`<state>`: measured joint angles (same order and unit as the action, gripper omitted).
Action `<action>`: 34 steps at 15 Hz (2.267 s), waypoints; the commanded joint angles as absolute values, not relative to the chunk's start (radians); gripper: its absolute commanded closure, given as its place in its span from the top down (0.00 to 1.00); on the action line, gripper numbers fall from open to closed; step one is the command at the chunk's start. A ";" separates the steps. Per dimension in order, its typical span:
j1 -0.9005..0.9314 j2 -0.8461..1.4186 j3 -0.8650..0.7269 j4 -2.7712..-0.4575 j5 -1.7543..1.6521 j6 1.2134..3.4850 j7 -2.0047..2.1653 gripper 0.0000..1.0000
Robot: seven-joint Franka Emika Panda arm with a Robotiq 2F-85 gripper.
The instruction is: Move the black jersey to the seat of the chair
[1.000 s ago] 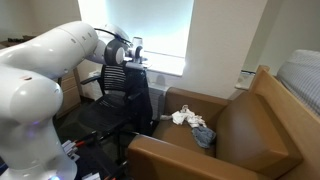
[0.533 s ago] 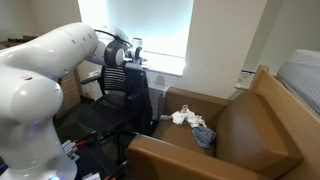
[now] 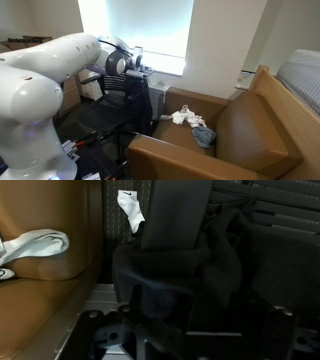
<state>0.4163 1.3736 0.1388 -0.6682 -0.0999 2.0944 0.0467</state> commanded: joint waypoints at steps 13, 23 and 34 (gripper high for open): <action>0.406 1.380 0.168 -0.664 -0.091 2.102 0.009 0.04; 0.447 1.279 0.138 -0.664 -0.140 2.165 0.025 0.00; 0.601 1.002 0.122 -0.584 -0.286 2.183 0.052 0.00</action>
<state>0.5599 1.0858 0.1361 -0.5781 -0.2588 2.2181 0.0346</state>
